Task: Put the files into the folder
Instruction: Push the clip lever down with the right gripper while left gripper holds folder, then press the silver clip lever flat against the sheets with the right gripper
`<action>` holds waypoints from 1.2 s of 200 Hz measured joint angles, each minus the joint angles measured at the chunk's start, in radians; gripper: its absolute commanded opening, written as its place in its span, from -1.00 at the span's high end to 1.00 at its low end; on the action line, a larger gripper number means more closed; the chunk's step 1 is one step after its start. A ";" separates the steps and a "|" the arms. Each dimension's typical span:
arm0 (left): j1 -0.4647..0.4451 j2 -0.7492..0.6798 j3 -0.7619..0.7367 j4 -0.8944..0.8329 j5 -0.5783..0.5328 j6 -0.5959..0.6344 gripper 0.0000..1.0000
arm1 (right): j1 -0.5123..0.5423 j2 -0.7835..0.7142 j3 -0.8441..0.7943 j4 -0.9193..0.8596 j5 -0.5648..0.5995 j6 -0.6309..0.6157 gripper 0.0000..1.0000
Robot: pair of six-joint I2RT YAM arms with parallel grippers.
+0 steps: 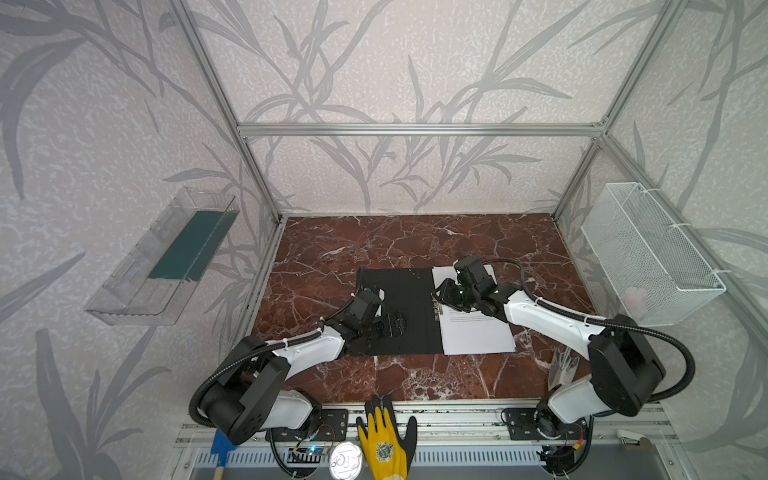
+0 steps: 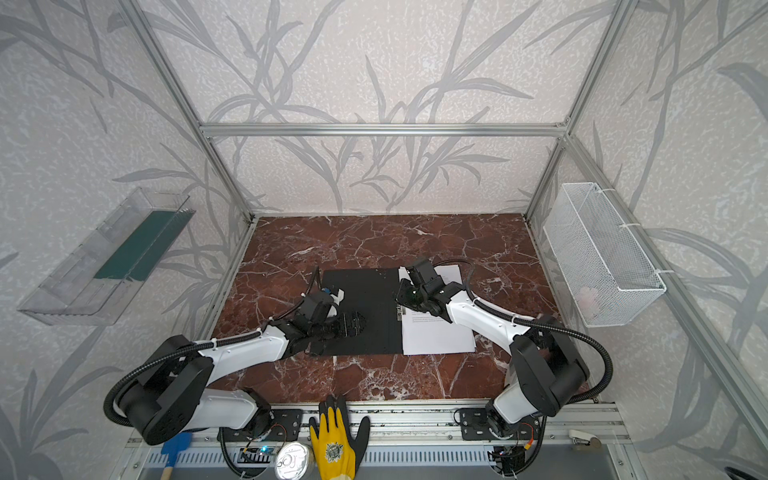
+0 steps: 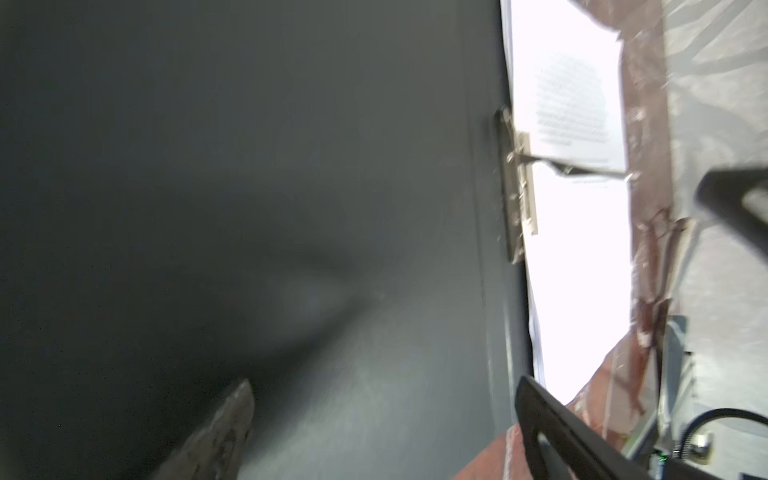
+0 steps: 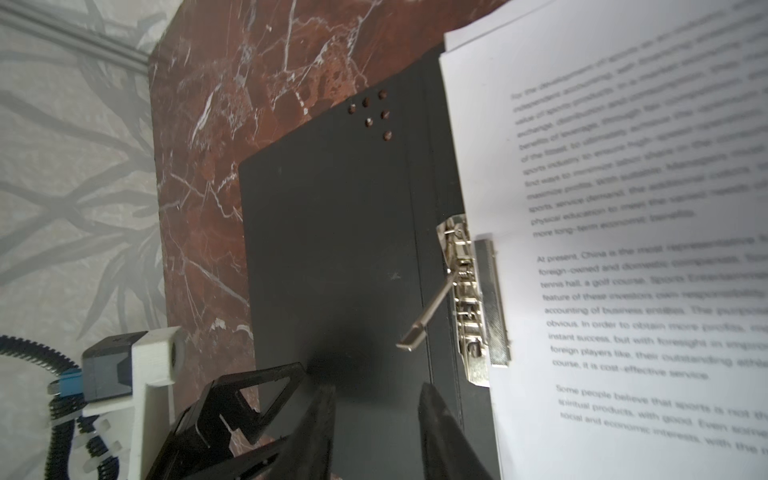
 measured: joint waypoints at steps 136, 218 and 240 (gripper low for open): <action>0.045 0.056 0.005 0.103 0.073 -0.032 -0.98 | 0.059 0.078 0.040 0.002 0.108 0.367 0.51; 0.043 0.027 -0.001 0.060 0.058 -0.027 -0.98 | 0.049 0.132 0.042 0.047 0.109 0.433 0.64; 0.043 0.016 -0.007 0.050 0.051 -0.026 -0.98 | 0.038 0.135 0.042 0.058 0.108 0.443 0.65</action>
